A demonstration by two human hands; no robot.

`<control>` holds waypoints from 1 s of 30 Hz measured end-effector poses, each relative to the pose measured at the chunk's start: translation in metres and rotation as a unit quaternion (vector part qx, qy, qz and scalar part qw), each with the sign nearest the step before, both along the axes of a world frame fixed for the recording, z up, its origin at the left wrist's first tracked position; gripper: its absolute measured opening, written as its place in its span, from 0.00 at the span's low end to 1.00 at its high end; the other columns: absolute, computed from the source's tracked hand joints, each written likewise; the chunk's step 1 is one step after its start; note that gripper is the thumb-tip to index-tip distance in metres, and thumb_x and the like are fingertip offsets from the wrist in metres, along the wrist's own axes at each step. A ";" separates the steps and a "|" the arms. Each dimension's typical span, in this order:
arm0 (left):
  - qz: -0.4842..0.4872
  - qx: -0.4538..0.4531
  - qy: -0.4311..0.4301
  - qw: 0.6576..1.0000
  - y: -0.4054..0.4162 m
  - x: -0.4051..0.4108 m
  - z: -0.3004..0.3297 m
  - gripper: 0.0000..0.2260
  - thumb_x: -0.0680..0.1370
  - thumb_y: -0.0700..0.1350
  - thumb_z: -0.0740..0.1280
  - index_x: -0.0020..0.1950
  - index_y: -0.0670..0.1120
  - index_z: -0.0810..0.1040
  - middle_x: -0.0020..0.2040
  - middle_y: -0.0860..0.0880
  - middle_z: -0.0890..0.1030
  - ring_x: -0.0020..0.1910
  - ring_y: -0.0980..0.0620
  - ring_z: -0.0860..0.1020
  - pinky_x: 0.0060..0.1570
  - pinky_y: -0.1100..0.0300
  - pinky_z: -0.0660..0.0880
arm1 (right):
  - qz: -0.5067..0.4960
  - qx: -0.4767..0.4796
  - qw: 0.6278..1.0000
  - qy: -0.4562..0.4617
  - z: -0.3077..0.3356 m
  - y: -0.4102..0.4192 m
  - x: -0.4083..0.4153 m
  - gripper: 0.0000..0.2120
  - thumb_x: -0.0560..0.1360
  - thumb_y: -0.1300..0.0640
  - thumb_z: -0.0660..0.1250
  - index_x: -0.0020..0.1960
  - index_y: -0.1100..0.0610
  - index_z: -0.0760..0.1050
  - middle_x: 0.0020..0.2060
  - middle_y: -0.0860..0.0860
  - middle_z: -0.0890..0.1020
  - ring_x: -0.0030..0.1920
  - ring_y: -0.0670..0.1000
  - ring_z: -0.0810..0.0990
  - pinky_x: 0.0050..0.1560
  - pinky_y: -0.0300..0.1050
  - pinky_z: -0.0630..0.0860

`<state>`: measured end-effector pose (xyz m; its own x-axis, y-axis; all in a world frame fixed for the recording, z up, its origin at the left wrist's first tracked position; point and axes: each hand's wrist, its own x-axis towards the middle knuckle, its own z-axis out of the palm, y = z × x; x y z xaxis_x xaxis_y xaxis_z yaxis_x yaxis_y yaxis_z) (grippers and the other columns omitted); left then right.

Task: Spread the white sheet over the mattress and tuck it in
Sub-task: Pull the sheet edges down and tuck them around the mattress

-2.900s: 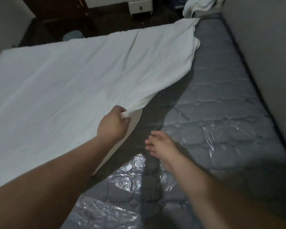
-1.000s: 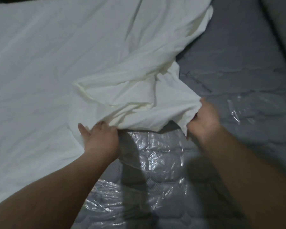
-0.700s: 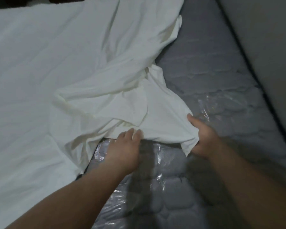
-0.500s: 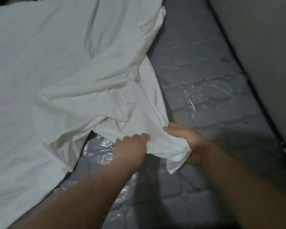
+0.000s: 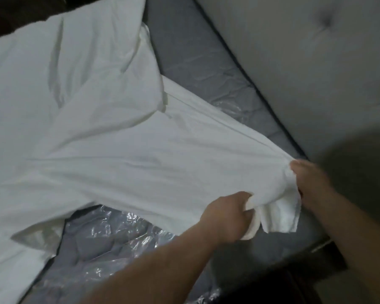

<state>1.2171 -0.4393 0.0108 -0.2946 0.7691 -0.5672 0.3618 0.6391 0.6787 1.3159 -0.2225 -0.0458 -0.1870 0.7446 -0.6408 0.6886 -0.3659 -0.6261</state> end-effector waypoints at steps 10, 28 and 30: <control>-0.230 -0.124 -0.015 0.965 0.046 0.086 -0.036 0.27 0.81 0.55 0.65 0.79 0.52 0.65 0.76 0.47 0.71 0.73 0.44 0.71 0.72 0.53 0.68 | 0.044 0.092 0.981 -0.165 -0.014 0.049 0.135 0.18 0.84 0.51 0.57 0.53 0.63 0.78 0.51 0.66 0.80 0.51 0.65 0.78 0.51 0.54 0.71; -0.364 -0.212 0.088 0.902 0.057 0.098 -0.115 0.36 0.74 0.65 0.71 0.78 0.55 0.63 0.78 0.51 0.64 0.72 0.43 0.69 0.70 0.46 0.70 | 0.197 -0.038 0.943 -0.264 -0.084 0.039 0.210 0.23 0.82 0.48 0.66 0.69 0.63 0.74 0.66 0.62 0.78 0.64 0.64 0.77 0.59 0.50 0.75; -0.379 -0.203 0.114 0.896 0.058 0.107 -0.117 0.41 0.72 0.65 0.72 0.80 0.57 0.58 0.79 0.52 0.61 0.74 0.44 0.66 0.68 0.42 0.72 | 0.157 0.021 0.927 -0.339 -0.088 0.052 0.224 0.21 0.83 0.49 0.62 0.69 0.64 0.72 0.68 0.63 0.76 0.68 0.64 0.75 0.63 0.53 0.73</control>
<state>1.3242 -0.3810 -0.1061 0.0818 0.5418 -0.8365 0.8953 0.3288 0.3005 1.5397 -0.1708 -0.1336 0.0354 0.7488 -0.6618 0.9977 -0.0652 -0.0204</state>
